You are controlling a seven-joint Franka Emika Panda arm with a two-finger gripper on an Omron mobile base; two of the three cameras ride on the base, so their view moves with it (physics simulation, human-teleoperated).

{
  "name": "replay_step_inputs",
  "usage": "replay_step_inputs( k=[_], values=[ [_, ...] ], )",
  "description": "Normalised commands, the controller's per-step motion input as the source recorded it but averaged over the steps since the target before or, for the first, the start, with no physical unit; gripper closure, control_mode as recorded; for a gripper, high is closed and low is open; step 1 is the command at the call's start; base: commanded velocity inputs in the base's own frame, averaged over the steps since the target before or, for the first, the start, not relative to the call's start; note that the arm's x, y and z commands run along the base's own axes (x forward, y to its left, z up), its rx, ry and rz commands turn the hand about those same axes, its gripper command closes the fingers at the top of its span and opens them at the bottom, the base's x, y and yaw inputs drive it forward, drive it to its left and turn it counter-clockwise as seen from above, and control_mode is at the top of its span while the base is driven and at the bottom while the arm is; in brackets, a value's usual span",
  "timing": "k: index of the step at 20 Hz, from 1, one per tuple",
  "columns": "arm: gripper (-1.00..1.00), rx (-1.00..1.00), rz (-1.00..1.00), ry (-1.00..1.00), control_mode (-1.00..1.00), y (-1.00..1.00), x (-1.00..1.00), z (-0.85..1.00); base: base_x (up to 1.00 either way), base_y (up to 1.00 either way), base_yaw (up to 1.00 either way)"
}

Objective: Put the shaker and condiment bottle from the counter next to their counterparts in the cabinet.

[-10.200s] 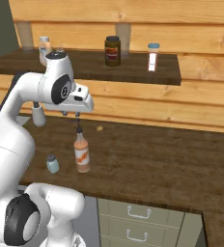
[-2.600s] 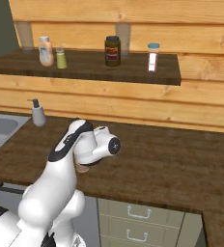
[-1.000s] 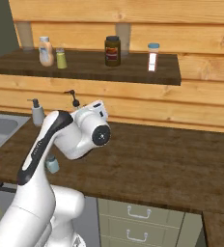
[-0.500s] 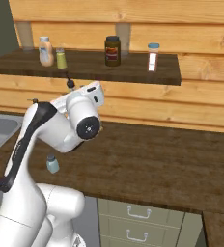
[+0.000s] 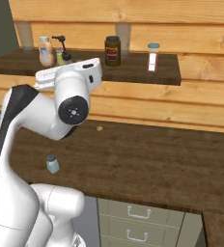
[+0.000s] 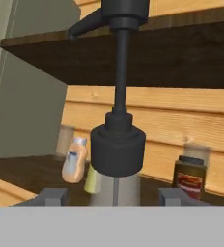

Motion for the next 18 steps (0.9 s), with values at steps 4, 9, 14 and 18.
replay_step_inputs(
  k=[4,9,14,18],
  values=[
    [1.0,-0.04,0.02,-0.03,-1.0,0.51,-0.35,0.11,0.0,0.0,0.0],
    [1.0,0.0,0.01,-0.06,-1.0,0.4,-0.06,0.5,0.0,0.0,0.0],
    [1.0,0.05,0.0,0.0,-1.0,0.36,-0.04,0.83,0.0,0.0,0.0],
    [1.0,0.04,0.0,0.08,-1.0,0.66,0.0,0.41,0.0,0.0,0.0]
  ],
)
